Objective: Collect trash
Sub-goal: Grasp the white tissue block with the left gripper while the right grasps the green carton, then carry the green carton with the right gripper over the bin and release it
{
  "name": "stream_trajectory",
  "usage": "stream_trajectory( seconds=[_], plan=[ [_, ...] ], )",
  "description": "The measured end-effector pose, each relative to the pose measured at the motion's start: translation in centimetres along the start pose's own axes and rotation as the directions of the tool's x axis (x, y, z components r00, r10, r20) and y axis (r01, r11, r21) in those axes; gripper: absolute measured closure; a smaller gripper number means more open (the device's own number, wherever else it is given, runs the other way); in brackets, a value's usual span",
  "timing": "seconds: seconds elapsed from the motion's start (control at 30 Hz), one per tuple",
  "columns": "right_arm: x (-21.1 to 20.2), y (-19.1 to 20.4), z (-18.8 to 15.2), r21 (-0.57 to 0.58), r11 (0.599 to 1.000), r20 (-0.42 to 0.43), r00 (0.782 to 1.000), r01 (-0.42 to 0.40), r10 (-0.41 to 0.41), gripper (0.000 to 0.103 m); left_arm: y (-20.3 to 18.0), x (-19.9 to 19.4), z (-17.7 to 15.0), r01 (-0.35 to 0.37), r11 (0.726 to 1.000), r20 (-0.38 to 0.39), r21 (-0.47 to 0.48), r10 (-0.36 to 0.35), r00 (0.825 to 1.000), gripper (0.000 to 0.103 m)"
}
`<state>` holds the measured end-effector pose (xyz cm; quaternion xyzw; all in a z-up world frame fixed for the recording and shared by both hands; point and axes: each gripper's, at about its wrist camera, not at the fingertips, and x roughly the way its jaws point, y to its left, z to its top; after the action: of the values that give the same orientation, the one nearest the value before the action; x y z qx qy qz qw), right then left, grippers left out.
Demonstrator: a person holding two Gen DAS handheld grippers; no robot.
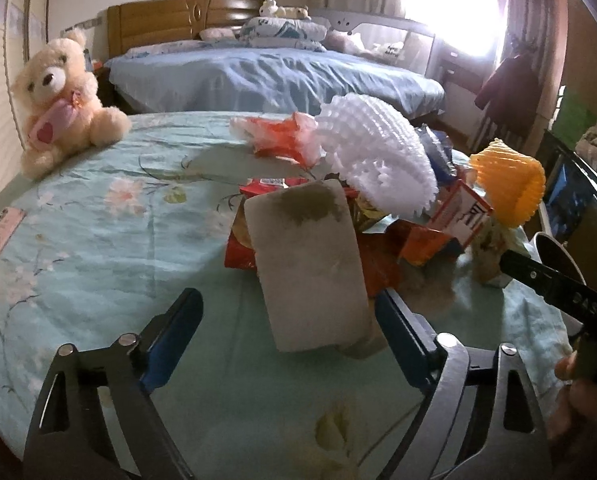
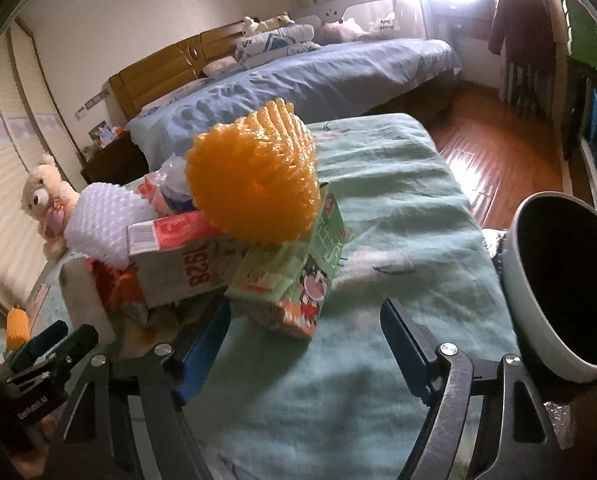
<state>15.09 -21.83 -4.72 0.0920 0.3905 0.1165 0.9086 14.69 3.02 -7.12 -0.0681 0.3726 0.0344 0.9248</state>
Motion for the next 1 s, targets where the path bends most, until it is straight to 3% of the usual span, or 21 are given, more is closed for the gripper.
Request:
stream_trajectory(
  seconds=[0.1, 0.17, 0.2, 0.23, 0.43, 0.63, 1.0],
  plan=[
    [0.8, 0.3, 0.4, -0.007, 1.000, -0.008, 1.000, -0.006, 0.006, 0.026, -0.4, 0.6, 0.2, 0.007, 1.000, -0.020, 0.013, -0.007, 1.000, 0.032],
    [1.0, 0.4, 0.5, -0.010, 1.000, -0.014, 1.000, -0.018, 0.018, 0.042, -0.5, 0.9, 0.1, 0.027, 0.999, -0.031, 0.022, -0.026, 0.999, 0.048],
    [1.1, 0.4, 0.5, -0.012, 1.000, -0.021, 0.999, -0.027, 0.027, 0.058, -0.6, 0.8, 0.0, 0.036, 0.999, -0.033, 0.026, -0.035, 0.999, 0.052],
    [1.1, 0.4, 0.3, -0.012, 0.999, -0.026, 0.999, -0.034, 0.034, 0.066, -0.6, 0.6, -0.1, 0.032, 0.999, -0.022, 0.034, -0.032, 0.999, 0.052],
    [-0.8, 0.0, -0.2, -0.031, 0.999, 0.010, 0.999, -0.044, 0.044, 0.068, -0.9, -1.2, -0.9, 0.041, 0.998, 0.014, 0.048, -0.042, 0.999, 0.054],
    [-3.7, -1.0, -1.8, -0.029, 0.998, 0.026, 0.998, -0.056, 0.057, 0.068, -2.0, -3.1, -2.1, 0.094, 0.994, 0.015, 0.062, -0.095, 0.995, 0.054],
    [-7.2, -3.4, -3.4, 0.007, 0.999, 0.056, 0.997, -0.054, 0.054, 0.069, -7.6, -5.1, -3.1, 0.200, 0.966, 0.007, 0.166, -0.204, 0.979, 0.054]
  ],
)
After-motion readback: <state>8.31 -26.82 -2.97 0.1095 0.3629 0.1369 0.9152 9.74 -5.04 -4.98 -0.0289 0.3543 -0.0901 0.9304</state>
